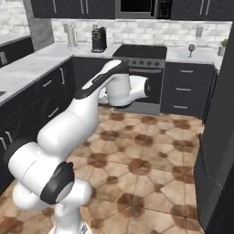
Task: Retrieve the wine glasses from the counter and place one next to each plate.
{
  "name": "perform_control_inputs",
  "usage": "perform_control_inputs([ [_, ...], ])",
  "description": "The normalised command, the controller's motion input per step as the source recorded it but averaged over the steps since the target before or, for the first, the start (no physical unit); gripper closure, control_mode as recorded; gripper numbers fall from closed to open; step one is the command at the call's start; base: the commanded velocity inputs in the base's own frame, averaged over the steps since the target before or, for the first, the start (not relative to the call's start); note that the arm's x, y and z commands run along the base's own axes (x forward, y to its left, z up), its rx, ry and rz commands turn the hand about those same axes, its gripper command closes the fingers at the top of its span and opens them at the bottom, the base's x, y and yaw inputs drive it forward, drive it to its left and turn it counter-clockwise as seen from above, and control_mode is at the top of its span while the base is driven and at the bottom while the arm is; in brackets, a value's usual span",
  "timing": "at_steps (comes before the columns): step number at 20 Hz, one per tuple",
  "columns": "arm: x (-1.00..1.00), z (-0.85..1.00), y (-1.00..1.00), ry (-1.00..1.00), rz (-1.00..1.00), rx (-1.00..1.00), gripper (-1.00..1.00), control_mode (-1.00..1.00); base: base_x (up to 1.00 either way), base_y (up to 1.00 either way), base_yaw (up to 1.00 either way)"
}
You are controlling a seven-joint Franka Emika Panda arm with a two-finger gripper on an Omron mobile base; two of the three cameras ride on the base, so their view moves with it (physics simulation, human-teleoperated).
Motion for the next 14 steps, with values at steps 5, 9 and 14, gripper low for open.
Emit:
perform_control_inputs([
  [5, 0.0, 0.0, 0.0, 0.0, 0.0, 0.0, -1.0, 1.0, 1.0, -0.49, 0.0],
  [9, 0.0, 0.0, 0.0, 0.0, 0.0, 0.0, -1.0, 1.0, 1.0, -0.55, 0.0],
  [14, 0.0, 0.0, 0.0, 0.0, 0.0, 0.0, -1.0, 1.0, 1.0, -0.73, -0.05],
])
